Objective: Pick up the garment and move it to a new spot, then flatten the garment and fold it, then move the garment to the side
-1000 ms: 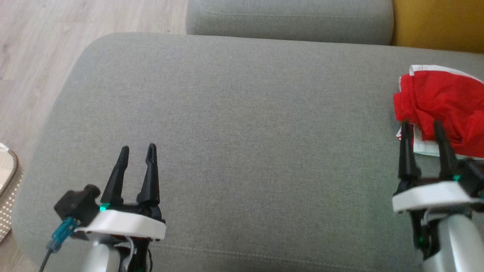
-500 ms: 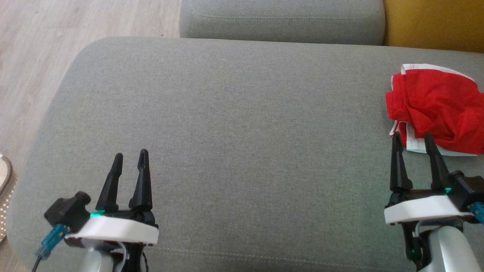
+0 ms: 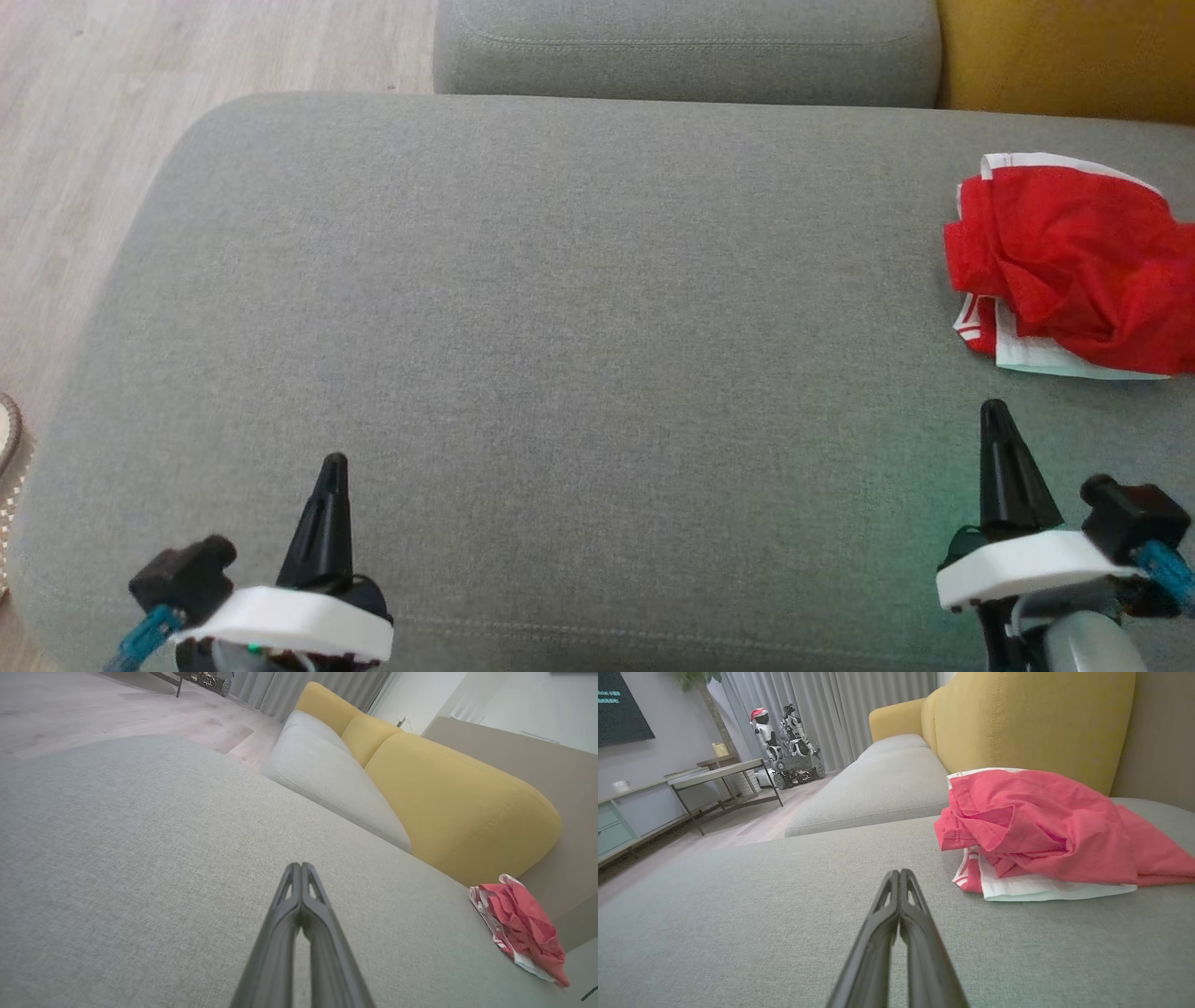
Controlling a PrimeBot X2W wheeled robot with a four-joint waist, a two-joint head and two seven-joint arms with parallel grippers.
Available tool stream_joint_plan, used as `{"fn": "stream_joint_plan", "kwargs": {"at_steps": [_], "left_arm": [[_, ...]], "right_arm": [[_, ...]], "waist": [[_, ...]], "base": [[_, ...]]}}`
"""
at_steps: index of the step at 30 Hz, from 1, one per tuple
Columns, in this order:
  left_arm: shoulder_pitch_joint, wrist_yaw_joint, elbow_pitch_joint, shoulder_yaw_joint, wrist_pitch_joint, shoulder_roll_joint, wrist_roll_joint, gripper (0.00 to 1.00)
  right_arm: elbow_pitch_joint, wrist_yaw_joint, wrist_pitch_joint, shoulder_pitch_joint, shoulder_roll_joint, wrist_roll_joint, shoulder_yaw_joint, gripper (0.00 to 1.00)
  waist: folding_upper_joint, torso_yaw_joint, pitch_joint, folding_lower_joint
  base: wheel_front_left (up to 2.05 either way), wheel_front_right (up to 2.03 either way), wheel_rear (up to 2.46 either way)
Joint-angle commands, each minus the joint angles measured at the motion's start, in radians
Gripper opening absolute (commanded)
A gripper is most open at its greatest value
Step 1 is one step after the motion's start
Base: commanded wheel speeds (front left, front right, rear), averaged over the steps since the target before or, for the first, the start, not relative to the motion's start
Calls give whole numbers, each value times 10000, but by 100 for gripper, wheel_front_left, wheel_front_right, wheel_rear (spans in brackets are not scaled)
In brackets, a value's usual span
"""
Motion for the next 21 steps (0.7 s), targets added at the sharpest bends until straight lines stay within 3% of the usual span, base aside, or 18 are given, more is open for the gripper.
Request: {"fn": "stream_joint_plan", "kwargs": {"at_steps": [1,21], "left_arm": [[-425,3,-326,62,39,43,-212,0],[-686,-16,-173,293,526,170,-2226,0]], "right_arm": [[-326,3,51,-404,-29,267,-57,0],[-378,15,606,-488,-36,2726,-144,0]], "waist": [[-1,-11,-3,1],[-1,-226,-55,1]], "base": [[0,0,0],[0,0,0]]}}
